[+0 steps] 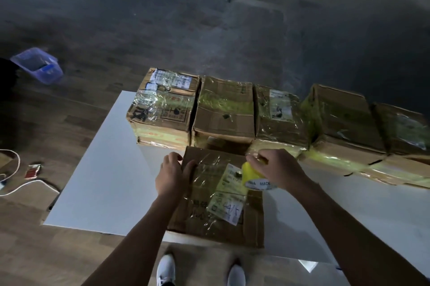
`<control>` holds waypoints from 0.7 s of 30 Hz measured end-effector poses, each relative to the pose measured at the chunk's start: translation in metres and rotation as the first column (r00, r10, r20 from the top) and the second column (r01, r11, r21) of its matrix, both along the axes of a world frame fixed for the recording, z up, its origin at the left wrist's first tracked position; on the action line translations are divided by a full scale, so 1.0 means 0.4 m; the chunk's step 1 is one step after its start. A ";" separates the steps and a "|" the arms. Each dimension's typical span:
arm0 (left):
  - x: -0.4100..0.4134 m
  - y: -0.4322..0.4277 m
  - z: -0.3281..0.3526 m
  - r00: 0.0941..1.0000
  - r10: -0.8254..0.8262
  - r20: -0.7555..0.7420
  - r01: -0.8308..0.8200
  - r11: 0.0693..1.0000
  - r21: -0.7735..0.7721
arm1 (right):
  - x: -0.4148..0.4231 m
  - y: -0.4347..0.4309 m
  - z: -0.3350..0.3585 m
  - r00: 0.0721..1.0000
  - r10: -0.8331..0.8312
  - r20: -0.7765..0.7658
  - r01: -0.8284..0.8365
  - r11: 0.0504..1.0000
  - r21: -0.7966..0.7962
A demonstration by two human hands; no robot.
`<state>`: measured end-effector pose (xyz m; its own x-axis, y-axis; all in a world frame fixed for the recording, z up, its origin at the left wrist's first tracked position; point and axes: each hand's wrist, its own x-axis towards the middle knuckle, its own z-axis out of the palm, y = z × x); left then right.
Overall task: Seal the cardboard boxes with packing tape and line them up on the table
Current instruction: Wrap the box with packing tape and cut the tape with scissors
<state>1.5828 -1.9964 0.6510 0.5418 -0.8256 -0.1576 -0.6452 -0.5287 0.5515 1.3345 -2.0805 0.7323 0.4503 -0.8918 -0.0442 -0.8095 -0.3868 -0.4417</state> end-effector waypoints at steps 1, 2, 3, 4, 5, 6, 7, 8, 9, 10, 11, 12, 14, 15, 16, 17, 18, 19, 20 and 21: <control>-0.004 -0.001 0.006 0.990 -0.039 0.139 0.045 0.998 -0.041 | 0.006 0.002 -0.003 1.000 -0.009 0.003 0.009 1.000 -0.025; -0.015 0.001 0.011 0.955 -0.095 0.282 0.130 0.986 -0.108 | 0.012 0.004 -0.004 1.000 -0.020 0.008 0.020 0.999 -0.035; -0.034 0.006 0.017 0.910 -0.158 0.383 0.247 0.948 -0.198 | 0.014 0.006 -0.004 1.000 -0.028 0.012 0.029 0.999 -0.031; -0.064 0.016 0.019 0.869 -0.246 0.430 0.379 0.889 -0.257 | 0.015 0.007 -0.004 0.999 -0.035 0.016 0.035 0.999 -0.021; -0.100 0.029 0.016 0.824 -0.364 0.433 0.500 0.827 -0.256 | 0.015 0.011 -0.005 0.999 -0.038 0.014 0.038 0.999 -0.016; -0.135 0.041 0.007 0.780 -0.471 0.412 0.586 0.781 -0.217 | 0.015 0.015 -0.005 0.999 -0.037 0.011 0.037 0.999 -0.018; -0.163 0.054 -0.002 0.745 -0.549 0.380 0.637 0.754 -0.159 | 0.015 0.021 -0.002 1.000 -0.030 0.008 0.031 0.999 -0.024; -0.180 0.063 -0.013 0.723 -0.585 0.367 0.658 0.746 -0.108 | 0.014 0.023 -0.002 1.000 -0.021 0.009 0.021 0.999 -0.035; -0.183 0.068 -0.024 0.711 -0.594 0.376 0.659 0.750 -0.063 | 0.012 0.023 0.000 1.000 -0.010 0.017 0.010 0.999 -0.036; -0.179 0.066 -0.029 0.702 -0.596 0.390 0.655 0.755 -0.025 | 0.003 0.020 -0.002 0.999 -0.006 0.052 0.006 1.000 -0.003; -0.177 0.064 -0.030 0.693 -0.602 0.396 0.654 0.756 0.005 | -0.012 0.016 -0.008 0.993 -0.013 0.121 0.004 0.997 0.075; -0.175 0.062 -0.030 0.685 -0.609 0.401 0.656 0.754 0.025 | -0.030 0.013 -0.016 0.975 -0.037 0.218 -0.006 0.981 0.193; -0.175 0.061 -0.027 0.678 -0.623 0.390 0.656 0.753 0.063 | -0.060 0.014 -0.030 0.918 -0.111 0.381 -0.043 0.927 0.373; -0.177 0.061 -0.024 0.679 -0.628 0.381 0.654 0.753 0.077 | -0.069 0.014 -0.032 0.906 -0.119 0.406 -0.047 0.926 0.375; -0.178 0.060 -0.022 0.680 -0.629 0.376 0.652 0.754 0.080 | -0.074 0.010 -0.030 0.907 -0.107 0.407 -0.043 0.939 0.342; -0.179 0.059 -0.021 0.682 -0.626 0.377 0.650 0.756 0.079 | -0.078 0.003 -0.026 0.919 -0.079 0.387 -0.034 0.960 0.278; -0.179 0.060 -0.019 0.684 -0.627 0.373 0.649 0.756 0.081 | -0.082 -0.007 -0.023 0.938 -0.047 0.345 -0.024 0.980 0.199; -0.180 0.061 -0.017 0.686 -0.629 0.366 0.650 0.756 0.080 | -0.087 -0.015 -0.017 0.957 -0.019 0.289 -0.019 0.992 0.128; -0.181 0.061 -0.015 0.687 -0.632 0.358 0.651 0.755 0.081 | -0.094 -0.021 -0.015 0.972 0.000 0.233 -0.019 0.997 0.079; -0.181 0.061 -0.013 0.687 -0.635 0.355 0.651 0.754 0.087 | -0.103 -0.024 -0.017 0.984 0.008 0.179 -0.017 0.999 0.047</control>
<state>1.5104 -1.9721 0.6458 -0.1149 -0.9930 -0.0265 -0.9654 0.1054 0.2384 1.2934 -2.0902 0.7256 0.4661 -0.8847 -0.0050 -0.7111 -0.3712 -0.5971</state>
